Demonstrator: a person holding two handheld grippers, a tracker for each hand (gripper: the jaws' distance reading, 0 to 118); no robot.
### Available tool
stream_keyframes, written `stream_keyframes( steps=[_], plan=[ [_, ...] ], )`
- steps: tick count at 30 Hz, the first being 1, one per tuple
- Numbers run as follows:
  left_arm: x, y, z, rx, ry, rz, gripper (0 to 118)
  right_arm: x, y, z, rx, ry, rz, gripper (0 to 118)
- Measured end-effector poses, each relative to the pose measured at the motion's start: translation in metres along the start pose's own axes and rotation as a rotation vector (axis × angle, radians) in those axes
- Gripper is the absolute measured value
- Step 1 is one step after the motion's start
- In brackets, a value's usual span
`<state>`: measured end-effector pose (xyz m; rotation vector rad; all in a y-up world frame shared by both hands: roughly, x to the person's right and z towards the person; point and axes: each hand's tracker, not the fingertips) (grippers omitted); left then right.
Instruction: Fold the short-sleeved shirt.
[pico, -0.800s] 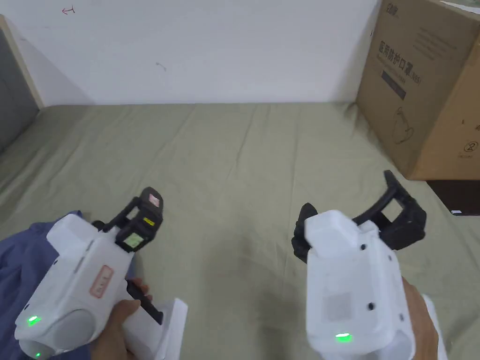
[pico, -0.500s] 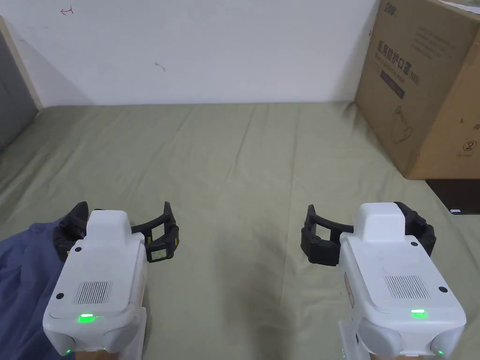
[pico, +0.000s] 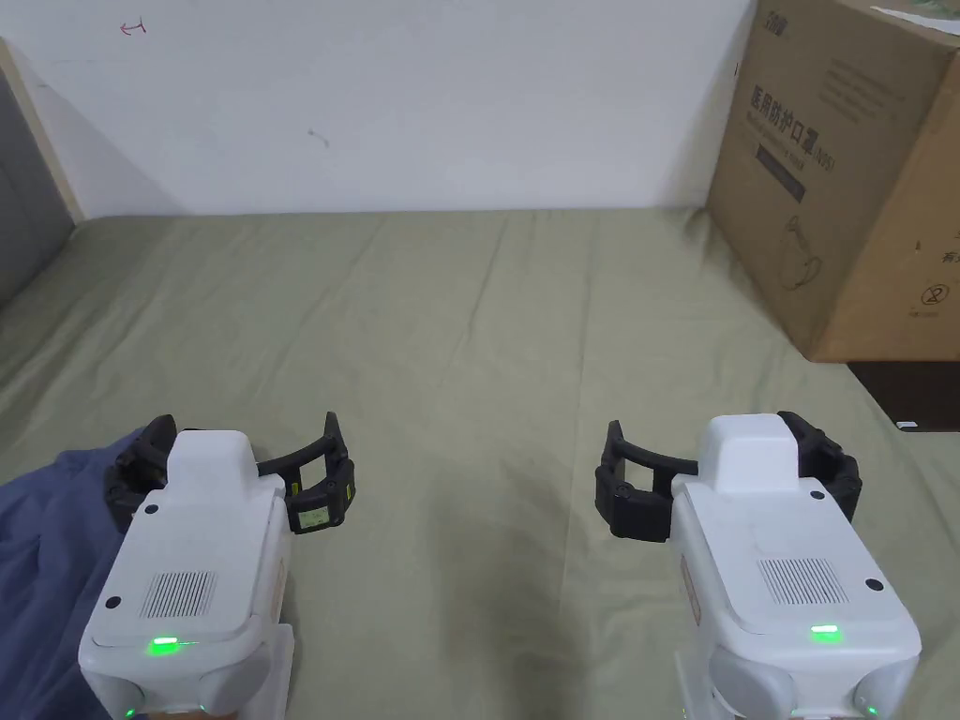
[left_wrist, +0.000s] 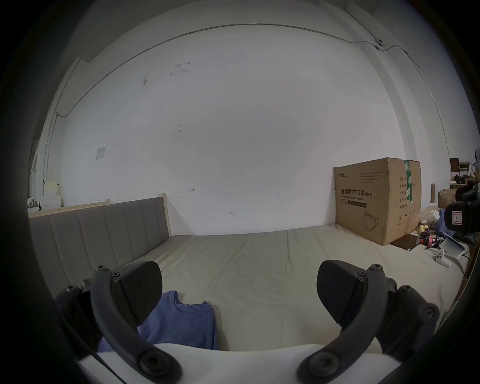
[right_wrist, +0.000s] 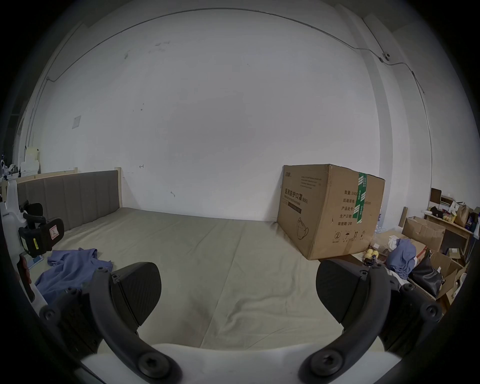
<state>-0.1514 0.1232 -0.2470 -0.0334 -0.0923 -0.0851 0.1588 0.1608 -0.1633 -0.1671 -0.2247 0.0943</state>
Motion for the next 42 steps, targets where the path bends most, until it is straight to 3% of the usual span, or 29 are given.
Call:
stream_keyframes(
  steps=[34,36,37,38,39,40,41,42],
  plan=[
    [0.0004,0.0044,-0.0019,0.013,0.01,0.006,116,0.0031,0.0045,0.0,-0.006,-0.005,-0.006,116],
    [-0.0016,0.0058,-0.0007,0.012,-0.005,0.021,99,0.0028,0.0049,-0.0005,-0.013,-0.012,-0.013,109],
    [-0.0006,0.0065,0.0007,0.014,-0.003,0.028,79,0.0028,0.0049,-0.0003,-0.015,-0.017,-0.018,100],
    [-0.0001,0.0065,0.0015,0.017,-0.001,0.029,44,0.0027,0.0049,-0.0001,-0.016,-0.023,-0.024,75],
    [0.0001,0.0064,0.0014,0.014,0.001,0.027,17,0.0028,0.0047,-0.0004,-0.017,-0.023,-0.027,48],
    [0.0006,0.0061,0.0007,0.009,0.003,0.024,1,0.0027,0.0047,-0.002,-0.024,-0.026,-0.026,22],
    [0.0013,0.0052,-0.0005,-0.002,0.0,0.019,0,0.0028,0.0042,-0.0044,-0.034,-0.03,-0.021,2],
    [0.0019,0.005,0.0001,-0.002,0.003,0.023,0,0.0035,0.0035,-0.0059,-0.037,-0.033,-0.017,1]
  ],
)
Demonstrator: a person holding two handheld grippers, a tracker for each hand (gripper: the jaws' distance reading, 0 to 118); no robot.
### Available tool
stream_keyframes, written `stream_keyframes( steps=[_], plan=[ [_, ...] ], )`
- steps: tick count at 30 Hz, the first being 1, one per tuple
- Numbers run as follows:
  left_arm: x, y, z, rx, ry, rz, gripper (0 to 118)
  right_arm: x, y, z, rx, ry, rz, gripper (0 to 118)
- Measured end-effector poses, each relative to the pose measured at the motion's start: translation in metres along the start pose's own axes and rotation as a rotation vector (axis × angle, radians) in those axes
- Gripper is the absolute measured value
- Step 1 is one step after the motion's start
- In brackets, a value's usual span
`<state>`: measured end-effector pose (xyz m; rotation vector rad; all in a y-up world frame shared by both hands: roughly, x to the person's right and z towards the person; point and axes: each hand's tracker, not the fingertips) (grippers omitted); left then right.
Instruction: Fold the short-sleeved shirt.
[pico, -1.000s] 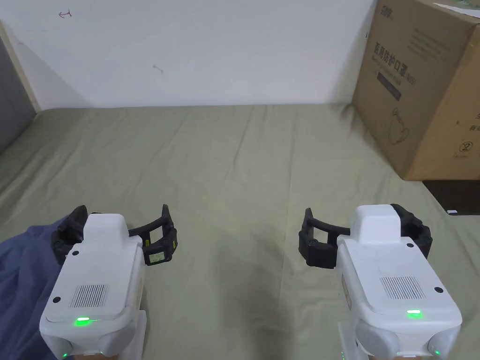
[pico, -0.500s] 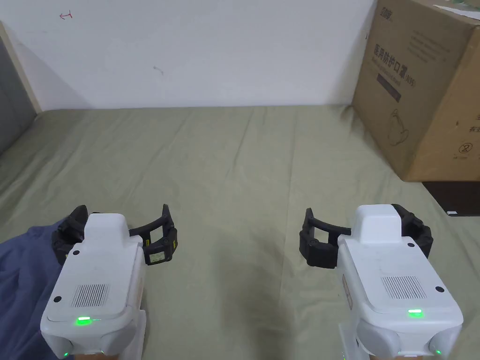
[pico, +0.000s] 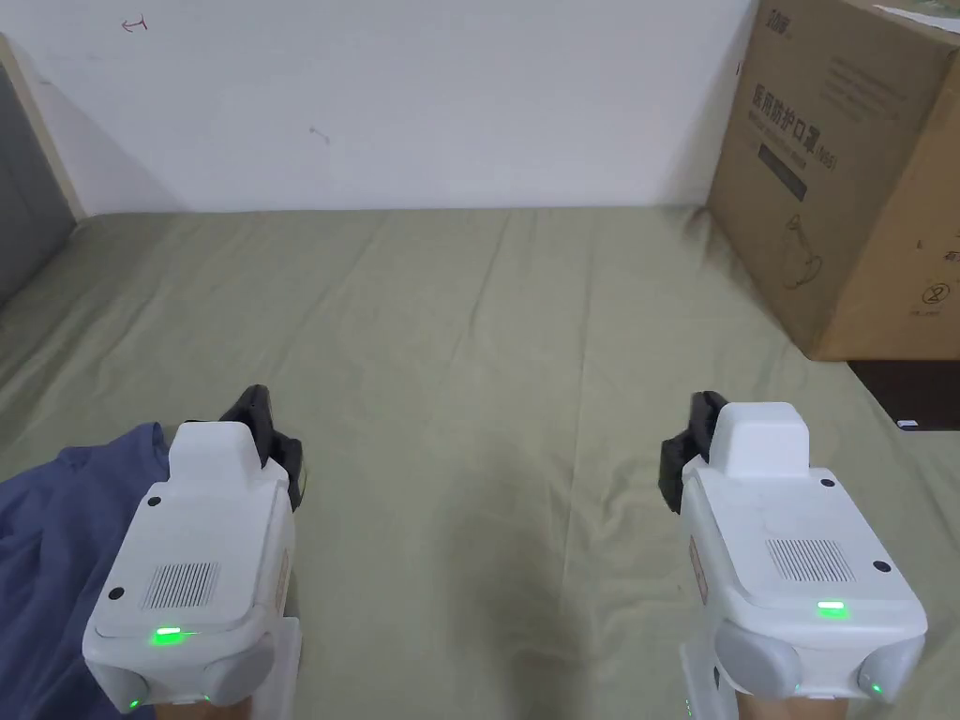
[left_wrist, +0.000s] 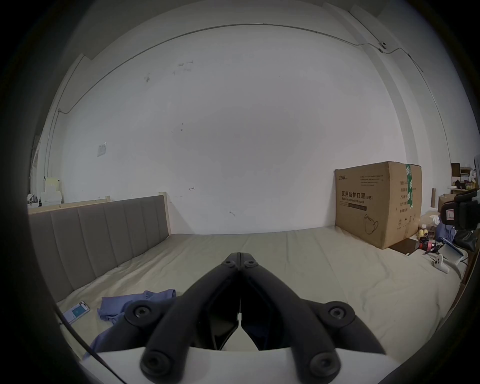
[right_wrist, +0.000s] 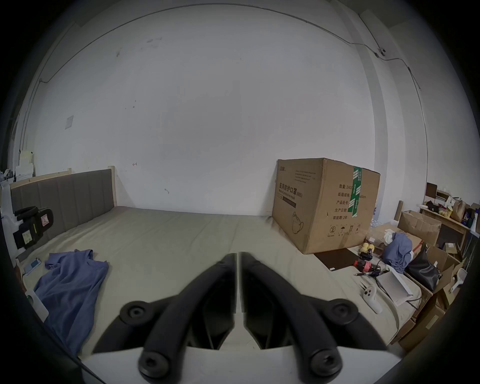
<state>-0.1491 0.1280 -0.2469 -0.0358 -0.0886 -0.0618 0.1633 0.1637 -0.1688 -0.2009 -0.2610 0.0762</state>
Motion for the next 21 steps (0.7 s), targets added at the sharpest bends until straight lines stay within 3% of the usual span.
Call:
stream_keyframes(
  steps=[12,21],
  plan=[
    [-0.021,0.002,0.003,-0.015,0.034,0.05,0,-0.012,0.002,-0.005,0.0,0.065,-0.006,0],
    [-0.106,0.001,0.038,-0.025,0.24,0.021,0,-0.094,0.014,-0.018,0.04,0.295,0.018,0]
  ],
)
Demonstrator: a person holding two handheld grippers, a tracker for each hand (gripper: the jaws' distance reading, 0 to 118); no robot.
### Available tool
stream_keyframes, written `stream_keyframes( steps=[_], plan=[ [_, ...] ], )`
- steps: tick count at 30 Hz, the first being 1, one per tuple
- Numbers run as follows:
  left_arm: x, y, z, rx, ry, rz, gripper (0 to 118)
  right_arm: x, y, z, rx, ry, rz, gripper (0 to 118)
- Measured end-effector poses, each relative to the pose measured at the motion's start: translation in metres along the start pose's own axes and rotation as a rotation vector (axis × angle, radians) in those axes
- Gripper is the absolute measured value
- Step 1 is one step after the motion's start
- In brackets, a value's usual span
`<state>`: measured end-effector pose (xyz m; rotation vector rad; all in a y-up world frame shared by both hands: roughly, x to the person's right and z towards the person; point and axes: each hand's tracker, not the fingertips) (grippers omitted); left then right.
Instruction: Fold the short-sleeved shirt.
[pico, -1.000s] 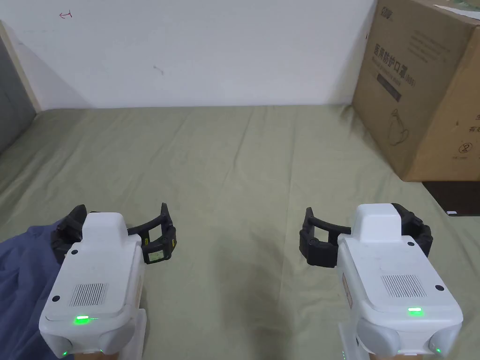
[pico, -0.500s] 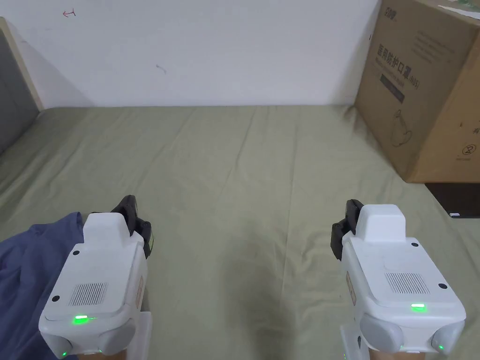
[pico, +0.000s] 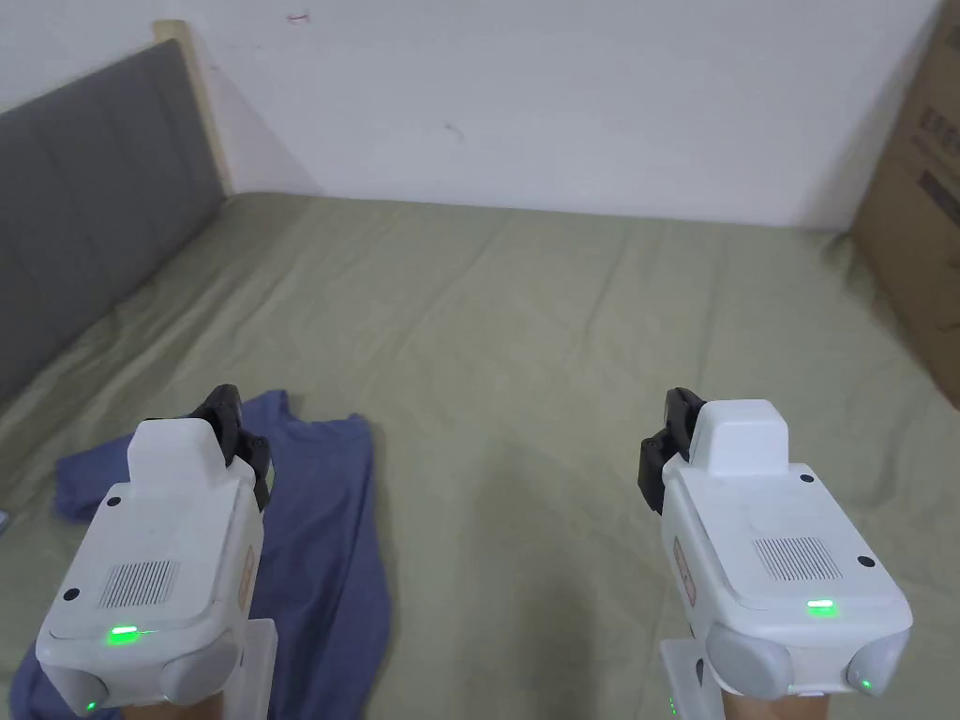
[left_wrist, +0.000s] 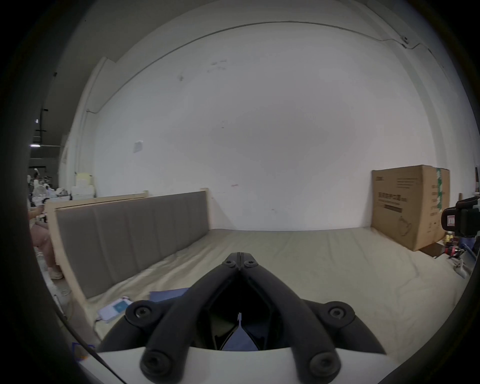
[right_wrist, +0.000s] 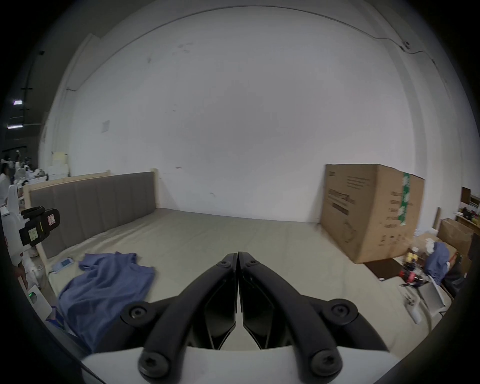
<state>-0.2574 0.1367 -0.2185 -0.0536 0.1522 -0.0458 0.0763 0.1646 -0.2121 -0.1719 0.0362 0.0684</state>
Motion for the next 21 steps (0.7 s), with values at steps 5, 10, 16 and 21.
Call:
stream_keyframes(
  steps=[5,10,16,21],
  plan=[
    [-0.059,0.0,0.02,-0.013,0.12,-0.005,0,-0.056,0.005,-0.015,0.014,0.144,0.001,0],
    [-0.103,-0.002,0.045,-0.033,0.22,-0.014,0,-0.104,0.008,-0.019,0.022,0.25,0.004,0],
    [-0.131,-0.005,0.064,-0.051,0.273,-0.018,0,-0.139,0.008,-0.016,0.021,0.322,0.007,0],
    [-0.137,-0.008,0.061,-0.07,0.272,-0.02,0,-0.147,0.008,-0.016,0.017,0.339,0.004,0]
  ],
)
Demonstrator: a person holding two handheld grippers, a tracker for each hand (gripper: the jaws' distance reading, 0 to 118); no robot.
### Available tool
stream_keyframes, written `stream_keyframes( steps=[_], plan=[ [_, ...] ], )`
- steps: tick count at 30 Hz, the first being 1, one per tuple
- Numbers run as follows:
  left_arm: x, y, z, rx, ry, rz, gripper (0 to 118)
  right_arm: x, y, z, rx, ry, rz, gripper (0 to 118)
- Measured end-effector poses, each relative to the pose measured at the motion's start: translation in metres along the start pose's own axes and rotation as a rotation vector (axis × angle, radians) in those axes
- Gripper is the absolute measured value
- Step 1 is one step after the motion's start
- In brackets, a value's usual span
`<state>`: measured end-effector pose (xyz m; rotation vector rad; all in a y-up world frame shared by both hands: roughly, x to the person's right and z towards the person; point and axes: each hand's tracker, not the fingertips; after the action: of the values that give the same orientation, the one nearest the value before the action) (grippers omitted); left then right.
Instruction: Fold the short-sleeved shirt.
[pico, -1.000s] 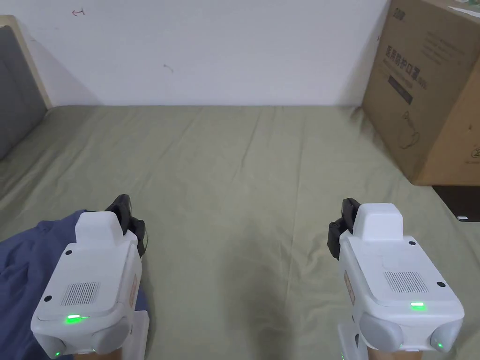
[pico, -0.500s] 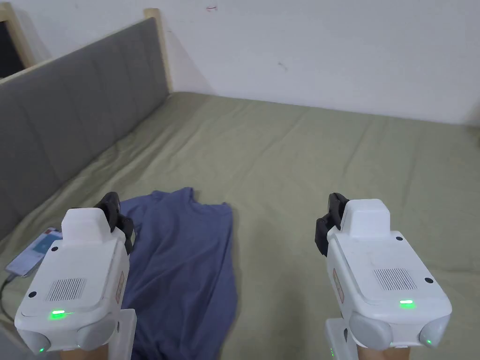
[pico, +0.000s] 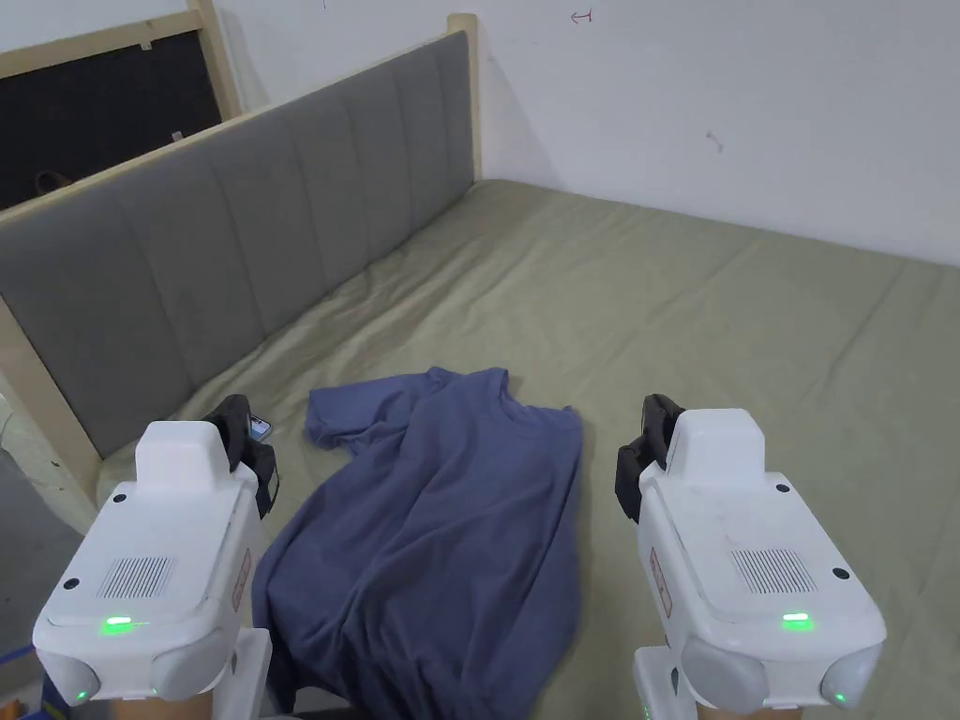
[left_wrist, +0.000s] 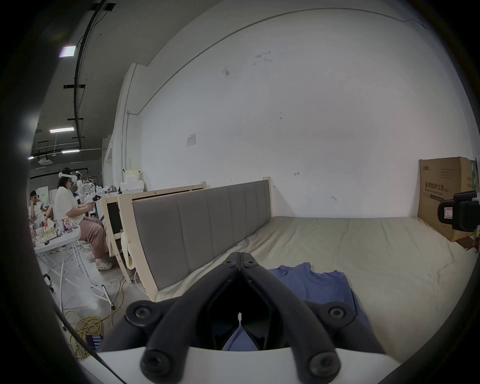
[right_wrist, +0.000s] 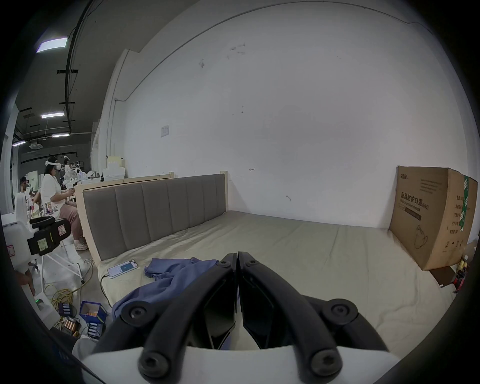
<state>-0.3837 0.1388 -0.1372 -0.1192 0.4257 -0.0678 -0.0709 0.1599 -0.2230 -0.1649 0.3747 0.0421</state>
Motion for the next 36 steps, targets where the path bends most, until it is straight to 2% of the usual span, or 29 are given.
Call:
stream_keyframes(
  steps=[9,12,15,16,19,20,29,30,31,32,34,35,36],
  plan=[
    [0.026,-0.006,-0.058,-0.211,-0.171,0.013,0,0.023,0.0,-0.007,-0.011,-0.049,0.014,0],
    [0.043,-0.016,-0.093,-0.348,-0.256,0.008,0,0.036,-0.001,-0.011,-0.02,-0.08,0.021,0],
    [0.064,-0.036,-0.133,-0.56,-0.314,-0.004,1,0.05,-0.004,-0.014,-0.034,-0.114,0.024,0],
    [0.071,-0.045,-0.145,-0.613,-0.326,-0.012,11,0.054,-0.006,-0.015,-0.041,-0.127,0.025,0],
    [0.088,-0.069,-0.176,-0.749,-0.33,-0.037,95,0.066,-0.012,-0.018,-0.061,-0.16,0.023,0],
    [0.092,-0.08,-0.185,-0.797,-0.321,-0.042,118,0.07,-0.015,-0.02,-0.071,-0.17,0.02,0],
    [0.123,-0.146,-0.221,-0.954,-0.291,-0.102,116,0.098,-0.039,-0.019,-0.15,-0.243,0.012,0],
    [0.125,-0.15,-0.222,-0.961,-0.294,-0.103,110,0.1,-0.041,-0.018,-0.156,-0.249,0.012,0],
    [0.128,-0.154,-0.222,-0.972,-0.296,-0.101,97,0.103,-0.043,-0.017,-0.163,-0.256,0.013,0],
    [0.129,-0.157,-0.222,-0.985,-0.312,-0.092,77,0.105,-0.044,-0.017,-0.167,-0.26,0.011,0],
    [0.134,-0.157,-0.213,-0.963,-0.31,-0.091,70,0.109,-0.046,-0.015,-0.175,-0.268,0.008,0],
    [0.134,-0.154,-0.212,-0.955,-0.323,-0.106,53,0.111,-0.046,-0.014,-0.177,-0.27,0.006,0],
    [0.135,-0.151,-0.21,-0.938,-0.346,-0.097,28,0.112,-0.047,-0.013,-0.178,-0.272,0.005,0]
  ],
)
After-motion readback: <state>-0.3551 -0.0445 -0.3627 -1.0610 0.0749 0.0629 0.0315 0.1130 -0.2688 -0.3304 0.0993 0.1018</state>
